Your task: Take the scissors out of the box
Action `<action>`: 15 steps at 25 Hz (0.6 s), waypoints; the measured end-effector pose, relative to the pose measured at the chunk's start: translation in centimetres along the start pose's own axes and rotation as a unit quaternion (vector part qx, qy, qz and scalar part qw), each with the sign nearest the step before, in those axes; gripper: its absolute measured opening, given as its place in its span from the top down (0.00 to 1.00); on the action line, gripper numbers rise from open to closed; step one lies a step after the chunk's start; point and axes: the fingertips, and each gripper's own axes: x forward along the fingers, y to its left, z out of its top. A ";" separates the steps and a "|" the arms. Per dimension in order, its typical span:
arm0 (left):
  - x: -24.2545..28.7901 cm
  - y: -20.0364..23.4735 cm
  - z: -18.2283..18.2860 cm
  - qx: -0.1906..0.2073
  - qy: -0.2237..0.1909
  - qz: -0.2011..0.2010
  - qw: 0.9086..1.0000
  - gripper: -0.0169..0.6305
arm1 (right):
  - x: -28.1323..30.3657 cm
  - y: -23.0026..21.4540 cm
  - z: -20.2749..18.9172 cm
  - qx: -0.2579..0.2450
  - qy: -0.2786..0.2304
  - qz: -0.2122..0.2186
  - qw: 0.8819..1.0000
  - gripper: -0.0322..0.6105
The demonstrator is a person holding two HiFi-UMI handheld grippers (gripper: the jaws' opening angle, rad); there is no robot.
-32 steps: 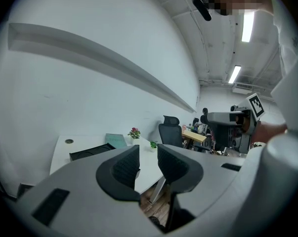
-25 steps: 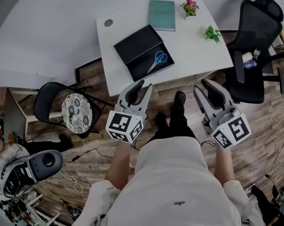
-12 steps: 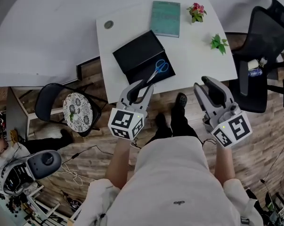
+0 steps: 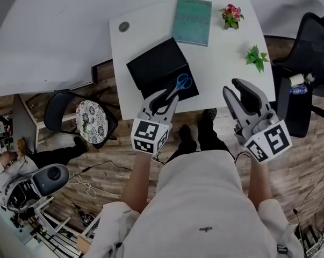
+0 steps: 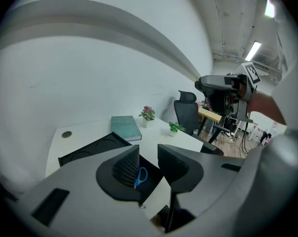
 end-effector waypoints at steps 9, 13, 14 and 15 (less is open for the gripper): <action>4.7 -0.6 -1.9 0.025 0.070 0.009 0.997 0.78 | 1.4 -2.4 -1.1 0.035 0.019 0.043 0.998 0.77; 6.1 -0.9 -2.9 0.035 0.101 0.014 0.994 0.78 | 1.8 -2.9 -1.2 0.035 0.021 0.062 0.997 0.77; 6.4 -0.9 -3.1 0.036 0.106 0.015 0.994 0.78 | 1.8 -3.1 -1.3 0.036 0.023 0.065 0.997 0.77; 6.8 -0.9 -3.3 0.037 0.111 0.016 0.993 0.78 | 1.8 -3.3 -1.4 0.037 0.025 0.067 0.997 0.77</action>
